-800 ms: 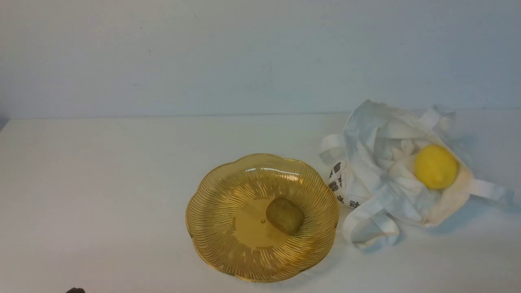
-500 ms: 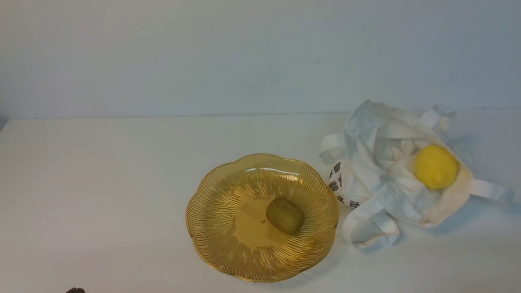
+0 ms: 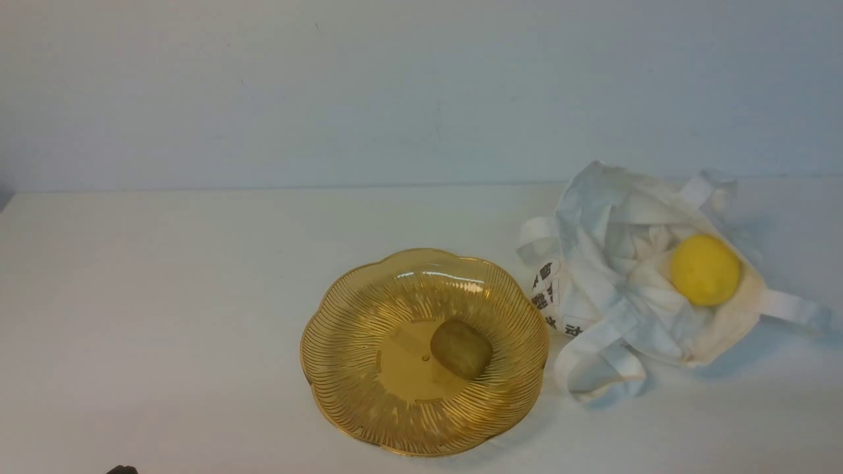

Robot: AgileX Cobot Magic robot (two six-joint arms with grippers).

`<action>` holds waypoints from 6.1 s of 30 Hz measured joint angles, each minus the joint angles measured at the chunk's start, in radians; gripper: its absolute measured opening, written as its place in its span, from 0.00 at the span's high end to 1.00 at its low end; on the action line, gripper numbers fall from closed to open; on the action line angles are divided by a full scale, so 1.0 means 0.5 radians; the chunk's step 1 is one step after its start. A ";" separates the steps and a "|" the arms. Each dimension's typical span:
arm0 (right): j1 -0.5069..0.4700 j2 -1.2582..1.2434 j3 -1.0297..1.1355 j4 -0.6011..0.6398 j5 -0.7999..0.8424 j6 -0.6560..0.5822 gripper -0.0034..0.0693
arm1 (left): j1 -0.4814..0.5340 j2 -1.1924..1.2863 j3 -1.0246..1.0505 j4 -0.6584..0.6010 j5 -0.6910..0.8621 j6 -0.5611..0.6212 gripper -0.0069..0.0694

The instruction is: Take the fruit out of the cloth bag on the white table and place them on a plate.

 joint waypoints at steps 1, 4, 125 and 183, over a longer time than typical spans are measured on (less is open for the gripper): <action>0.000 0.000 0.000 0.000 0.000 0.000 0.97 | 0.000 0.000 0.000 0.000 0.000 0.000 0.92; 0.000 0.000 0.000 0.000 0.000 0.000 0.97 | 0.000 0.000 0.000 0.000 0.000 0.000 0.92; 0.000 3.136 -2.326 -0.278 0.987 0.770 0.33 | 0.000 0.000 0.000 0.000 0.002 0.011 0.92; 0.480 2.692 -2.451 0.490 1.735 -0.272 0.97 | 0.000 0.000 0.000 0.000 0.002 0.011 0.92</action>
